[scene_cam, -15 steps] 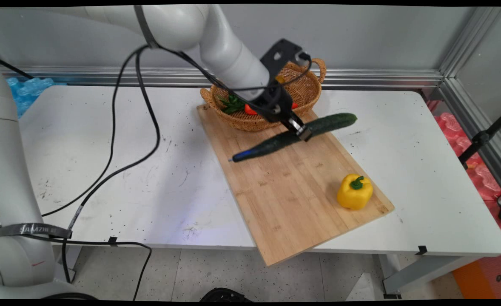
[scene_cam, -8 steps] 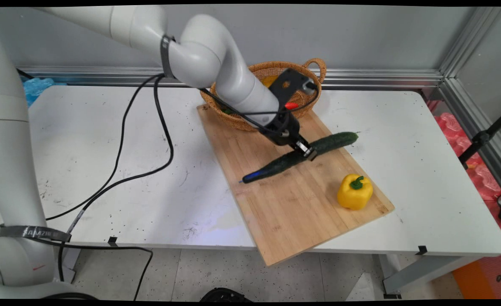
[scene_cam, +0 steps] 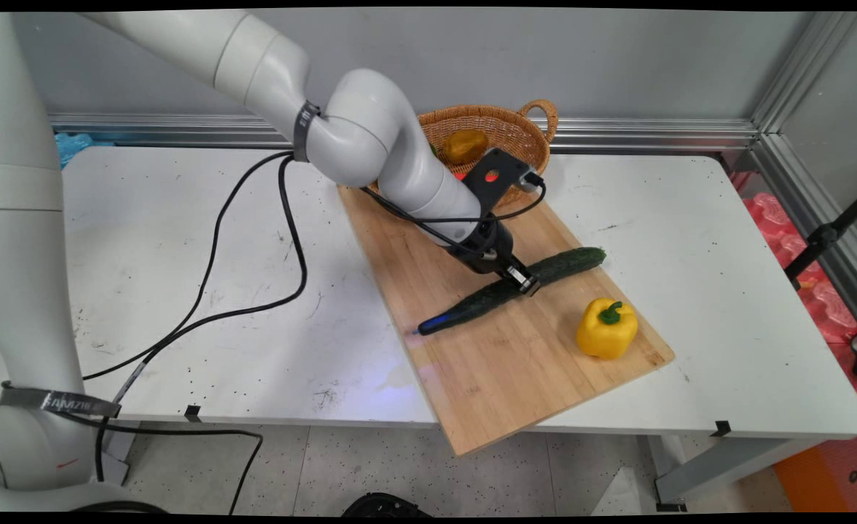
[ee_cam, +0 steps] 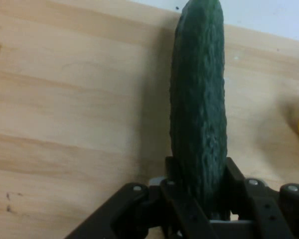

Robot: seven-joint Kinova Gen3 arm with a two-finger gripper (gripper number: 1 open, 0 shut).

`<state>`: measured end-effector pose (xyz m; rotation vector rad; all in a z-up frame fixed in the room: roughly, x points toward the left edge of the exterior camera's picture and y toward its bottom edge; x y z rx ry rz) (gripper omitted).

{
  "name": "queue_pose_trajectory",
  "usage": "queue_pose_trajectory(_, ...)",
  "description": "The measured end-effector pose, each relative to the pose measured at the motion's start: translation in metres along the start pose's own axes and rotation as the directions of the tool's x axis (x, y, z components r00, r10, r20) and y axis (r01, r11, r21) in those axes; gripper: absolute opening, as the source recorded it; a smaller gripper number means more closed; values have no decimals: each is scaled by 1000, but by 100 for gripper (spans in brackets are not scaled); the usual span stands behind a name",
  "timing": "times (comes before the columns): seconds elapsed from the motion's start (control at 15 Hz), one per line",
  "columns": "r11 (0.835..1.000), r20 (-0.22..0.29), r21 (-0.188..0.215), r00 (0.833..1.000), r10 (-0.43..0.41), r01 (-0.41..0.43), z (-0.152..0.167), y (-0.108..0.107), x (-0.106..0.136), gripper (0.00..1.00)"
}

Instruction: Place the picked object on the cutting board

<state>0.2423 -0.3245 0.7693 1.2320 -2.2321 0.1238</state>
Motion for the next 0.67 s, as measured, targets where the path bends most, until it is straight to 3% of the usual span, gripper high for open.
queue_pose_trajectory(0.2,1000,4,2,1000,-13,13,7,1,-4,0)
queue_pose_trajectory(0.27,1000,4,1,1000,-14,14,8,1,-5,100)
queue_pose_trajectory(0.67,1000,-8,-10,1000,-4,4,4,2,-4,100)
